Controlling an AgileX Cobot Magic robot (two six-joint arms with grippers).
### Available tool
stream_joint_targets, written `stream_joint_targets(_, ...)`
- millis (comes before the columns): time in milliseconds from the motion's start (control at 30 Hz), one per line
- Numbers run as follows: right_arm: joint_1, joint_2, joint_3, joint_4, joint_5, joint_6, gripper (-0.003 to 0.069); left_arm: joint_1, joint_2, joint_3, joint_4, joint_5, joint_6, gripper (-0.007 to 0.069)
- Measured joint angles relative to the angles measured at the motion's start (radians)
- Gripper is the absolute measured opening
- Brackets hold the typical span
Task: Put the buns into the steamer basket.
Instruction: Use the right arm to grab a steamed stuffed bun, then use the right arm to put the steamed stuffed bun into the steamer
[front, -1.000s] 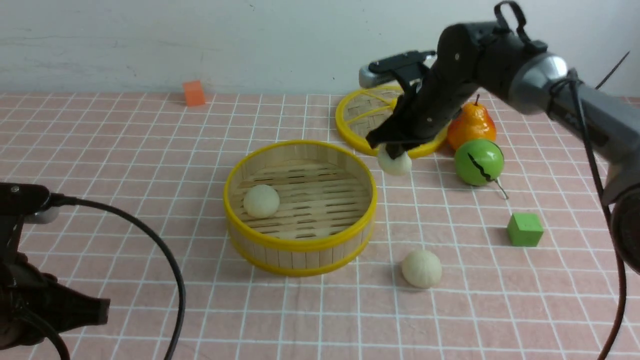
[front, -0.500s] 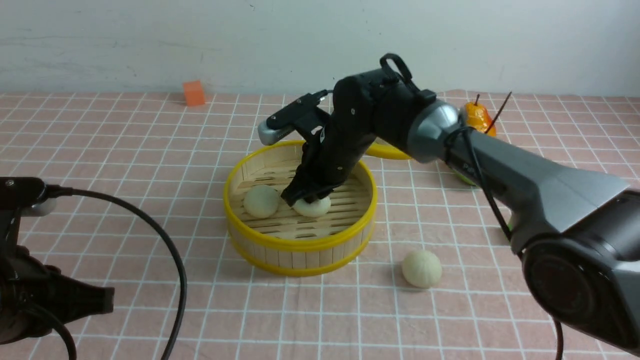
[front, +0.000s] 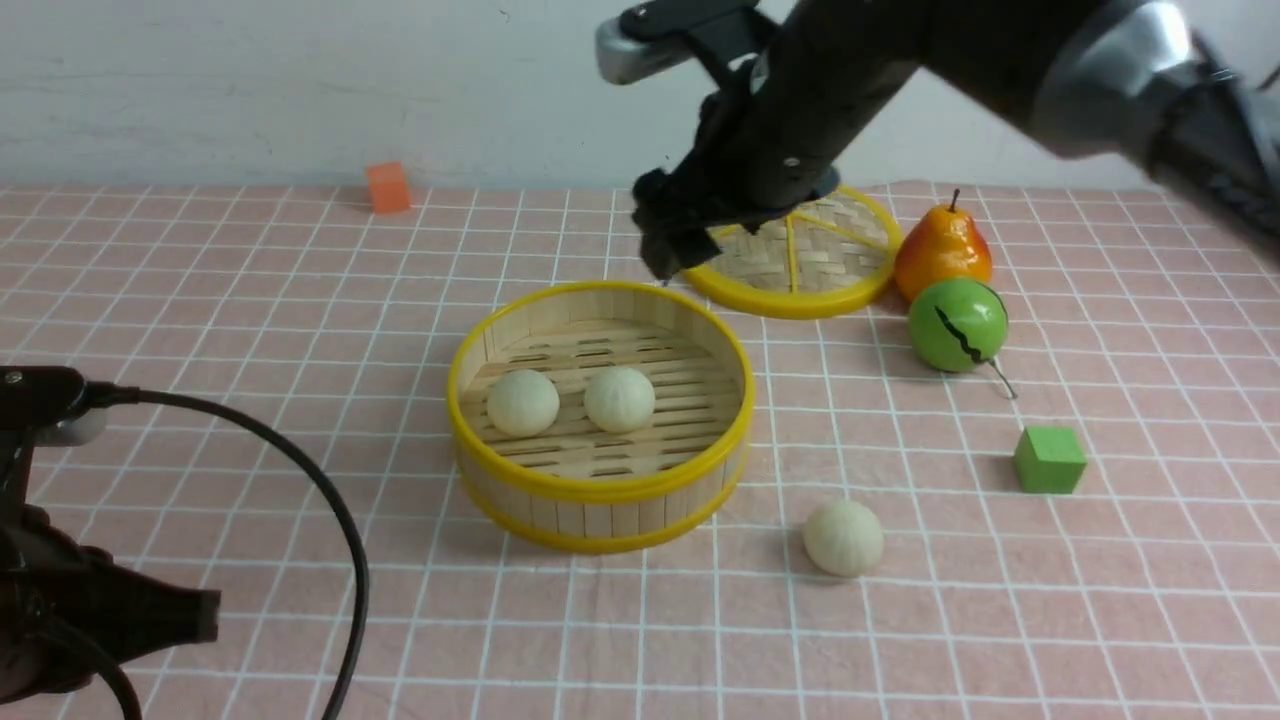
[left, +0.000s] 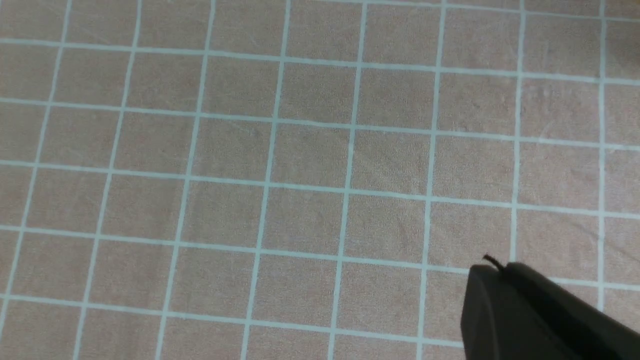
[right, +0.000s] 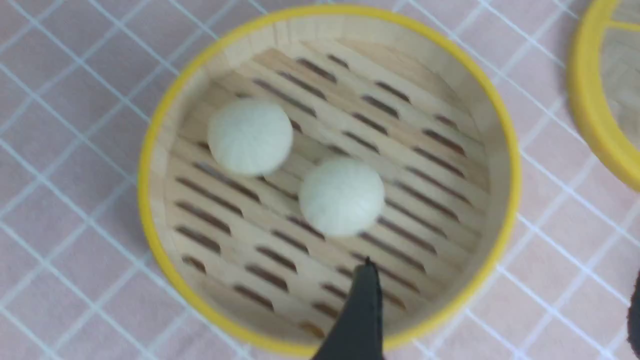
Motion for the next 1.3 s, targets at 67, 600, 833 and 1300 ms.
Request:
stream_joint_targets(67,-0.013,-0.048,0.152,-0.018,0.016,0.024,0.0596,0.0,-0.021,0.0,-0.022,0.0,0.015,-0.0007)
stream_joint_targets(600,-0.021,0.03,0.506,-0.08,-0.129,0.059,0.0288,0.0,-0.051,0.0,-0.169,-0.077,0.157,-0.0003)
stream_joint_targets(833,-0.021,0.026,0.499,-0.106,-0.098,0.038,0.0027,0.0,-0.051,0.0,-0.17,-0.075,0.161,-0.0001)
stream_joint_targets(1300,0.058,-0.032,0.146,-0.18,-0.123,-0.15,0.0013,0.0,-0.051,0.0,-0.178,-0.068,0.167,0.0004)
